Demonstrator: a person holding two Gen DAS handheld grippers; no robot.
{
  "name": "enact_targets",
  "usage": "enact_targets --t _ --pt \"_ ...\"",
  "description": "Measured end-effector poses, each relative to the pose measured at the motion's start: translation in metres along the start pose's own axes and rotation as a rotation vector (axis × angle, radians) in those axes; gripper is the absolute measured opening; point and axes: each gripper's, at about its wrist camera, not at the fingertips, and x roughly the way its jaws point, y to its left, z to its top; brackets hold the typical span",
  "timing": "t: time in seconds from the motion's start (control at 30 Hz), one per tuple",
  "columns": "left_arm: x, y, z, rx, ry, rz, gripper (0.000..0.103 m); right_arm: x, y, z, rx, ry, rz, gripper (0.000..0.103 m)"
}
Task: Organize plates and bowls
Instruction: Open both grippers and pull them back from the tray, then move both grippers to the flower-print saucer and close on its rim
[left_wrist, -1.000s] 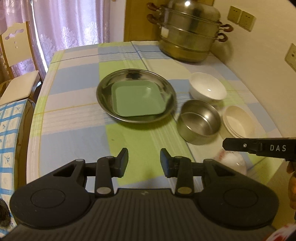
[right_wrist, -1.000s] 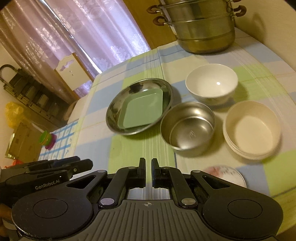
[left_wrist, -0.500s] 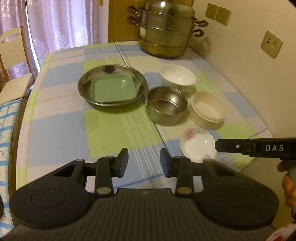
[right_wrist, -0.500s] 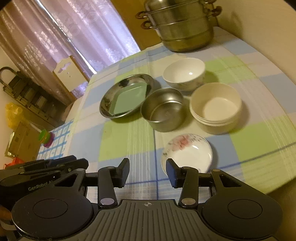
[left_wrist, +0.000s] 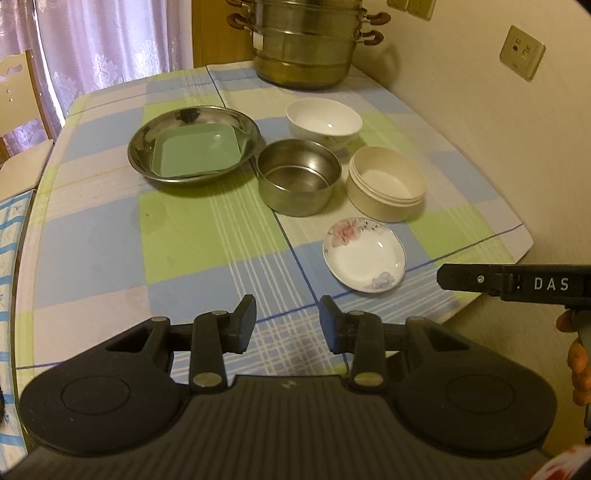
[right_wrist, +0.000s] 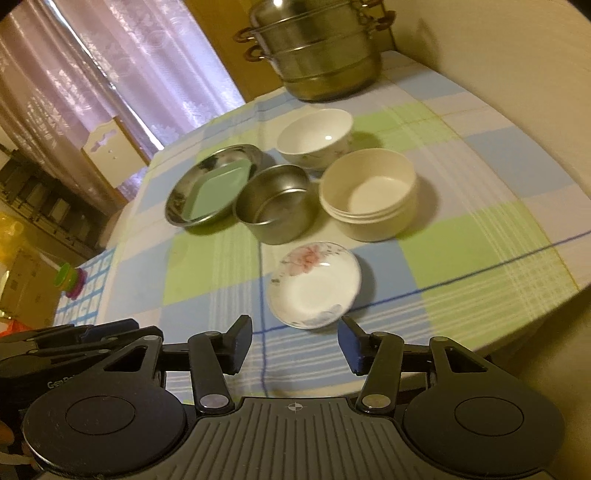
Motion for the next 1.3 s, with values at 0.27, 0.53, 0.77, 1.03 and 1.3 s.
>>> enact_targets --t 0.27,0.53,0.77,1.03,1.3 --pt "0.012 -0.013 -0.005 0.010 0.037 0.006 0.034 -0.003 -0.017 -0.006 0.014 0.007 -0.044 0.052" --pt "0.024 -0.018 -0.006 0.000 0.072 0.001 0.034 0.000 -0.028 -0.008 0.021 0.021 -0.094 0.052" --pt "0.033 -0.021 -0.002 0.000 0.076 0.003 0.034 0.011 -0.033 -0.007 0.004 0.034 -0.128 0.052" --pt "0.052 -0.023 0.004 -0.013 0.073 -0.032 0.034 0.026 -0.040 -0.005 -0.023 0.035 -0.142 0.052" --pt "0.072 -0.029 0.012 -0.039 0.079 -0.080 0.030 0.041 -0.042 -0.001 -0.061 0.020 -0.118 0.051"
